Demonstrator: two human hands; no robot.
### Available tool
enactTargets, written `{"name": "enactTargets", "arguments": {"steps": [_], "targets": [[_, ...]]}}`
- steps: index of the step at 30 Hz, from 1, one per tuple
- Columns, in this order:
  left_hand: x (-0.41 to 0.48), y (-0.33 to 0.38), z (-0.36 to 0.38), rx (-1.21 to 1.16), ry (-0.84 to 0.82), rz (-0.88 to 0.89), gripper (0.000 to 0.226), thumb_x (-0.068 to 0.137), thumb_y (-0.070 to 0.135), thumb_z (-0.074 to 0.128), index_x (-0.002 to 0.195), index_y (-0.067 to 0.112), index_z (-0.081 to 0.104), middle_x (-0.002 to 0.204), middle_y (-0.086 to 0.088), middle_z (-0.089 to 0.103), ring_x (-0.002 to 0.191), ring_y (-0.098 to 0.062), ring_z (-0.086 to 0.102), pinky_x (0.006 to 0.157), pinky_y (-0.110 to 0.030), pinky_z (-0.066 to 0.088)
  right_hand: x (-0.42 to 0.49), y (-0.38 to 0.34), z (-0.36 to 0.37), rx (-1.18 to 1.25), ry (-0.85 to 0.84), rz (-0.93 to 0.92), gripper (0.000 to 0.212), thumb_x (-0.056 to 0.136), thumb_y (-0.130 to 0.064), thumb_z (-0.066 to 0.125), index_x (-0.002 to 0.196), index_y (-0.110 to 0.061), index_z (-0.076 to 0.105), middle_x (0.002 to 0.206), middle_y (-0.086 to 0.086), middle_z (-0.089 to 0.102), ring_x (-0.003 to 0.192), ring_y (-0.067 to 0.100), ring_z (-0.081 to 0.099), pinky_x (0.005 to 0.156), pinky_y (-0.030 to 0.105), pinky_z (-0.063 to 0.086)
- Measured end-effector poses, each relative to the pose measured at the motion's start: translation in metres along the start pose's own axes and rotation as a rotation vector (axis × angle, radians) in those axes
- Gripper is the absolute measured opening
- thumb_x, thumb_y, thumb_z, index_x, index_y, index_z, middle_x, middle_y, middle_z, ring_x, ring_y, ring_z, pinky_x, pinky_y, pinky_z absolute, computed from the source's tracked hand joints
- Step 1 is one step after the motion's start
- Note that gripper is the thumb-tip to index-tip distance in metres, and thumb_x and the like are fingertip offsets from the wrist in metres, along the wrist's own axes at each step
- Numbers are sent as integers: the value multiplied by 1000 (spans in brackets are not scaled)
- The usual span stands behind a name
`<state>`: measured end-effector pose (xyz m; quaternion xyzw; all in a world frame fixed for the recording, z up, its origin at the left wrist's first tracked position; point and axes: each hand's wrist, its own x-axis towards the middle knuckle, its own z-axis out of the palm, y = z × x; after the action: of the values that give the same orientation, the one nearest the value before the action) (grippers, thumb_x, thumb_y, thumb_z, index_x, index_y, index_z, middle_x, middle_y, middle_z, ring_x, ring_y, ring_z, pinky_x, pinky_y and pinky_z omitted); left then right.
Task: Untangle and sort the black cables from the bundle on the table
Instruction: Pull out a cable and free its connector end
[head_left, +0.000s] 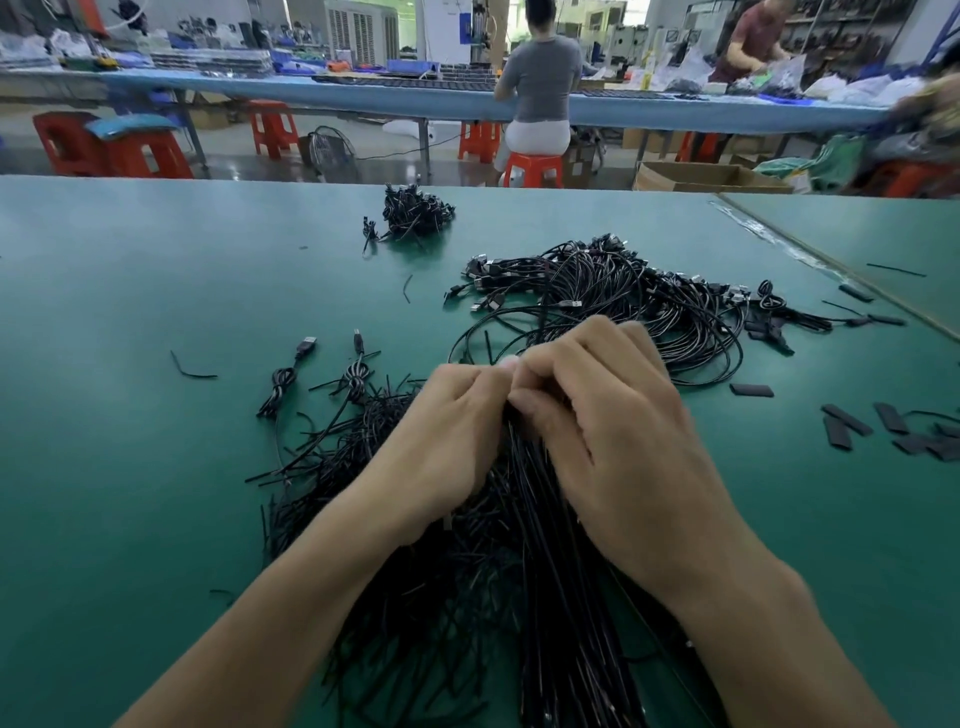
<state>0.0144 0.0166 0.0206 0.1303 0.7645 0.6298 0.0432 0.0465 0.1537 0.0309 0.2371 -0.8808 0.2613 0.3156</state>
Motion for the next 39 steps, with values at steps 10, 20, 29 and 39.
{"name": "enactTargets", "arguments": {"steps": [10,20,29,39], "targets": [[-3,-5,2,56,-344,-99,6,69,16,53,68,16,47,53,7,32,44,-11,26,43,-21,21,4,16,-19,231,-148,116,12,86,-14,72,84,-24,65,78,-21,62,74,-2,55,68,10,37],[-7,-8,3,280,-393,12,35,94,9,64,67,15,43,64,-3,30,60,-17,28,53,-29,22,0,19,-19,199,-291,130,48,78,-19,74,114,-44,54,91,-21,63,76,-1,53,68,22,36],[-7,-5,-2,336,-452,-61,30,92,23,69,75,9,50,68,-2,34,62,-16,33,59,-32,28,1,12,-19,92,-320,72,20,82,-21,72,95,-33,62,79,-17,63,75,7,57,69,37,48],[-9,0,0,23,-327,-158,45,95,5,54,59,30,60,47,11,36,38,-5,28,36,-15,23,-3,6,-4,73,-62,20,7,87,-22,64,91,-25,59,79,-14,62,70,15,59,61,42,50]]}}
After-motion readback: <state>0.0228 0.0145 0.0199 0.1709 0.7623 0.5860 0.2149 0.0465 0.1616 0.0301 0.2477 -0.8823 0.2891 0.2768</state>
